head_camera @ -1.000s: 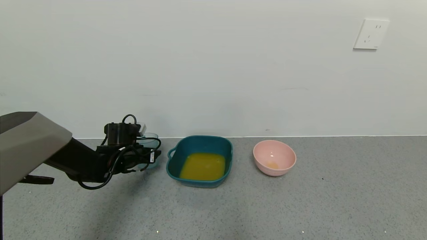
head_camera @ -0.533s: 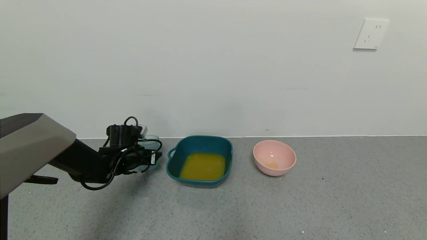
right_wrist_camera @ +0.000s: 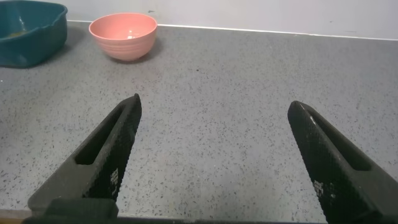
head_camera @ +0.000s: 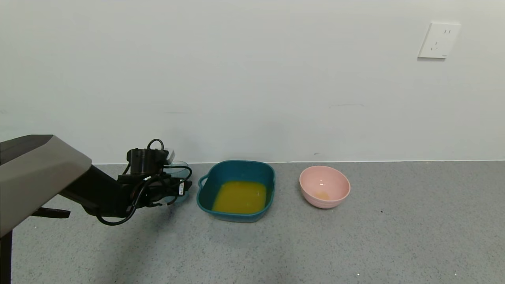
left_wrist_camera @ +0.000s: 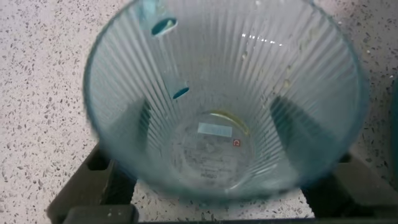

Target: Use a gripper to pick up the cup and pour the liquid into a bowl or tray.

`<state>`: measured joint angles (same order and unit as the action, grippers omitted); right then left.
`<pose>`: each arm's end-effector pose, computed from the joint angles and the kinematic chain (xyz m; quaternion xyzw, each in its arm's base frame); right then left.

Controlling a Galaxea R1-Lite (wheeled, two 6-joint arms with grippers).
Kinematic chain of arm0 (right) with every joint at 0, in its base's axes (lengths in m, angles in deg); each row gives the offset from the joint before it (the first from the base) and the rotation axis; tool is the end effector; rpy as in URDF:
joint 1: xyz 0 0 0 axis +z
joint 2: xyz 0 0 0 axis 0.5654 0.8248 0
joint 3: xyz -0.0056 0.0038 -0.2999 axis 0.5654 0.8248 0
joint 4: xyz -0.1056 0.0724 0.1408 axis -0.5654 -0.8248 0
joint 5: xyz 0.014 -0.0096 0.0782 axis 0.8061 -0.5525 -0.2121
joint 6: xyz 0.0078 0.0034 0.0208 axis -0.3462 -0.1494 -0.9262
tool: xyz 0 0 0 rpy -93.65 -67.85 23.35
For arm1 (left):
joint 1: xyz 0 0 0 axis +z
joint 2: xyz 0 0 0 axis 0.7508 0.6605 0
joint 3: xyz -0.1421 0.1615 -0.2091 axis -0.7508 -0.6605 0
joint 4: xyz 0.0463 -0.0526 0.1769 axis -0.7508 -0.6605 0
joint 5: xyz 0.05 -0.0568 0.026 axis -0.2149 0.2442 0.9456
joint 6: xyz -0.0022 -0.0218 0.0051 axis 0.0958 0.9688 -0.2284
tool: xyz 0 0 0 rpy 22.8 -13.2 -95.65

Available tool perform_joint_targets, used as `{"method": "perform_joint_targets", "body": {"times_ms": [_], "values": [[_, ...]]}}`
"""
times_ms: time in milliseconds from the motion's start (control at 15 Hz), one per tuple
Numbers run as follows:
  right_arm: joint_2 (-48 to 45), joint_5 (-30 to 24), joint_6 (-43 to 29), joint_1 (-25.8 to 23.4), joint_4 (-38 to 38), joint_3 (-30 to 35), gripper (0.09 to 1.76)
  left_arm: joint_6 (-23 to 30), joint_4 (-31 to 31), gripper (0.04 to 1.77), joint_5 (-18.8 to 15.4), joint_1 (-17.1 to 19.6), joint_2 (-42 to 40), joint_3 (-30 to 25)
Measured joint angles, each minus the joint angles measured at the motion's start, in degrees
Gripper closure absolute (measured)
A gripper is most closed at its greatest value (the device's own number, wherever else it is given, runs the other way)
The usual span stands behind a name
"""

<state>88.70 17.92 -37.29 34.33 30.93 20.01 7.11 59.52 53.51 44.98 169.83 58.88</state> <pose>-0.0231 0.0003 0.0760 -0.0052 0.0002 0.0050 1.0000 0.4006 -0.0226 0.0602 0.0449 0.2785 0.0325 0.9588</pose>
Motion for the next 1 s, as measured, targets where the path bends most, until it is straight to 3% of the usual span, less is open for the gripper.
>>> {"method": "perform_joint_targets", "body": {"times_ms": [1000], "values": [[0.0,0.0,0.0,0.0,0.02,0.0,0.14,-0.07,-0.52,0.13,0.06,0.24,-2.65,-2.34]]}}
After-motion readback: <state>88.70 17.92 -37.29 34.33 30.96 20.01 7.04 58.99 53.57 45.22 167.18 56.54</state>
